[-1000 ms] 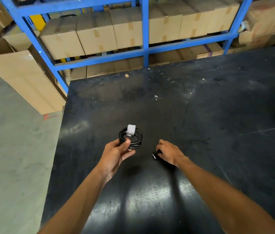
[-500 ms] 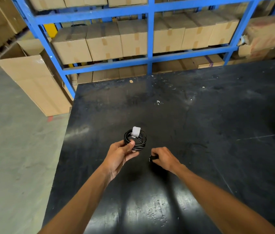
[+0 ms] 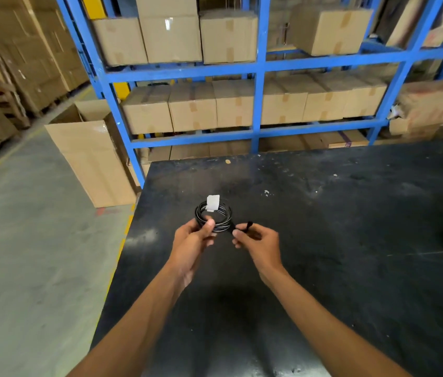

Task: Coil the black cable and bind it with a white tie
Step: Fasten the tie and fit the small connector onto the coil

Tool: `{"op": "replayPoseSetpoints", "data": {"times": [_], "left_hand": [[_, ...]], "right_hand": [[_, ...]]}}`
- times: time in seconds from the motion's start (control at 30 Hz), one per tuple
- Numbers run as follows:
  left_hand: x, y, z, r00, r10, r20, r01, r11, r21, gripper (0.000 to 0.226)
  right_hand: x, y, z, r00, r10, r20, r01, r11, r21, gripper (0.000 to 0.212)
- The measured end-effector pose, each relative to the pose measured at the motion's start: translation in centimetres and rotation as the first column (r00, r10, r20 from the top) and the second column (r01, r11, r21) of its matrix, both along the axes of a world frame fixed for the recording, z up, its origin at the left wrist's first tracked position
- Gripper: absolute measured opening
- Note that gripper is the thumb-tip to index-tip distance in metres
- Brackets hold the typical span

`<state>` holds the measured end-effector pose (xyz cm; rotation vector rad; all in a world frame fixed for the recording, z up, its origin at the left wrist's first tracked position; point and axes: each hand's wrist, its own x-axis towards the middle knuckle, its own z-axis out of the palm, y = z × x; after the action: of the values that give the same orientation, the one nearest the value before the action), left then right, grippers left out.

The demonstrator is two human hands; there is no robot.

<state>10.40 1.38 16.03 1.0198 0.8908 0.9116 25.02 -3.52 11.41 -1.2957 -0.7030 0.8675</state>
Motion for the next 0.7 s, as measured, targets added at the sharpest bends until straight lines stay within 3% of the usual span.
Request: {"op": "replayPoseSetpoints", "data": {"times": [0.17,0.3,0.47,0.7], "left_hand": [[-0.2,-1.4,1.6,0.994,0.061,0.092,-0.066,0.997,0.047,0.014],[-0.4,-2.3,2.5,0.986,0.079,0.148,-0.086,0.995,0.047,0.023],[-0.6,-2.9,3.6,0.972,0.056,0.228,-0.065,0.997,0.033,0.014],[-0.6,-3.4,4.8,0.965,0.049,0.258,-0.065,0.996,0.054,0.015]], "right_hand": [[-3.5,-1.2,2.6,0.996,-0.073,-0.05,0.08,0.987,0.138,0.018],[-4.4,-1.8,3.4,0.995,-0.095,-0.03,0.099,0.981,0.168,0.024],[-4.5,-2.2,4.1,0.995,-0.102,0.006,0.099,0.977,0.19,0.031],[-4.4,-1.9,5.6,0.98,-0.063,-0.189,0.092,0.985,0.149,0.027]]}}
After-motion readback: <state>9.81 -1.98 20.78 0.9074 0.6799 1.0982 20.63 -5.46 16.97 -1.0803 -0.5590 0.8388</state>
